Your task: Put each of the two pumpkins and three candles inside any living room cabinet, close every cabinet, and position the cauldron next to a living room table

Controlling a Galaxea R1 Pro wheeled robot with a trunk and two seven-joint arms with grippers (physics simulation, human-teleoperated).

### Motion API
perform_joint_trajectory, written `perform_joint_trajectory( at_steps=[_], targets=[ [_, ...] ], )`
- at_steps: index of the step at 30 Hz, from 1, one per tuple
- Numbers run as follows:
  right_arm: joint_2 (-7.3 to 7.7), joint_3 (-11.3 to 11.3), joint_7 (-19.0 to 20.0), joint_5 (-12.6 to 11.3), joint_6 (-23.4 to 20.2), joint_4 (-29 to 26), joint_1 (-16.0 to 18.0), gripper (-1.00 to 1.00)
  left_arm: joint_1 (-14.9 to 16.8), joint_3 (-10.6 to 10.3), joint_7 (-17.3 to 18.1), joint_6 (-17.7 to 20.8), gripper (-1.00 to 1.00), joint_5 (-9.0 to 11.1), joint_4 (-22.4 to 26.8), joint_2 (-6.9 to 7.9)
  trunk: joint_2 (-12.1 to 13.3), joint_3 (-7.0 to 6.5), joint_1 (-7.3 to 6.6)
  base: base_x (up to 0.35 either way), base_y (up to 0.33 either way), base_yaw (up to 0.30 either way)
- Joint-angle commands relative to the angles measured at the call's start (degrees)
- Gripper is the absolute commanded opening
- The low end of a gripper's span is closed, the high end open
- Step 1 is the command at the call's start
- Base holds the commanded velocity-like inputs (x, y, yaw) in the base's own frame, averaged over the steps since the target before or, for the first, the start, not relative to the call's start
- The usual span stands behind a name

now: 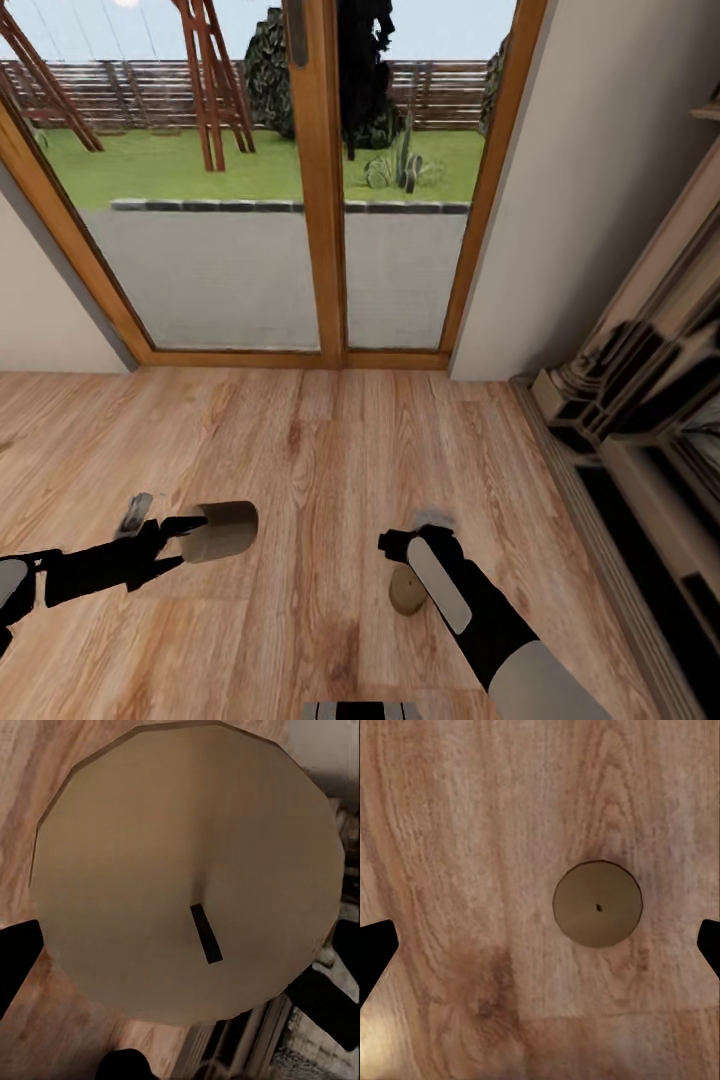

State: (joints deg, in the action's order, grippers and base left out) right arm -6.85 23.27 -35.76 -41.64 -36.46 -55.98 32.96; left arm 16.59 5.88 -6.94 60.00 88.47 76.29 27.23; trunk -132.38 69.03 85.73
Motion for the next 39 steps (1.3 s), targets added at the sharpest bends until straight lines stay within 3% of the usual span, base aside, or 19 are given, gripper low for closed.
perform_joint_trajectory(
  at_steps=[1,4,6,11,15,17,21,33,39],
  targets=[
    [0.08,0.5,1.4,0.1,0.3,0.0,0.0,1.00,-0.8,0.0,1.8,0.0,-1.00,1.8,0.0,1.24,-0.4,0.18,0.23,0.000,0.000,0.000],
    [0.42,1.2,4.5,0.2,1.9,0.0,0.0,1.00,-2.7,0.1,6.5,0.0,-1.00,4.3,-0.1,3.67,-1.6,0.72,0.89,0.000,0.000,0.000],
    [0.71,1.4,6.9,0.2,3.6,0.1,0.0,1.00,-3.7,0.2,11.6,0.0,-1.00,5.1,-0.2,4.76,-2.4,1.08,1.32,0.000,0.000,0.000],
    [0.85,1.3,8.2,0.3,4.5,0.5,0.0,1.00,-4.2,0.3,17.0,0.0,-1.00,5.5,-0.3,5.50,-4.4,1.98,2.42,0.000,0.000,0.000],
    [0.86,1.3,8.4,0.3,4.6,0.7,0.0,1.00,-4.7,0.3,22.1,0.0,-1.00,5.5,-0.6,6.21,-4.4,1.98,2.42,0.000,0.000,0.000],
    [0.87,1.3,8.4,0.3,4.6,0.8,0.0,1.00,-5.2,0.3,26.0,0.0,-1.00,5.3,-0.7,7.04,-4.4,1.98,2.42,0.000,0.000,0.000],
    [0.89,1.2,8.4,0.3,4.6,0.9,0.0,1.00,-5.5,0.1,30.5,0.0,-1.00,5.1,-0.8,8.37,-6.0,2.70,3.30,0.000,0.000,0.000],
    [1.60,0.9,8.4,0.4,7.1,2.7,0.0,1.00,-5.6,-0.6,32.0,0.0,-1.00,5.1,-0.8,8.71,-10.8,4.85,5.94,0.000,0.000,0.000],
    [1.71,0.7,8.5,0.4,7.9,4.7,0.2,1.00,-5.6,-0.7,32.0,0.0,-1.00,5.1,-0.8,8.72,-10.9,6.18,6.10,0.000,0.000,0.000]
  ],
)
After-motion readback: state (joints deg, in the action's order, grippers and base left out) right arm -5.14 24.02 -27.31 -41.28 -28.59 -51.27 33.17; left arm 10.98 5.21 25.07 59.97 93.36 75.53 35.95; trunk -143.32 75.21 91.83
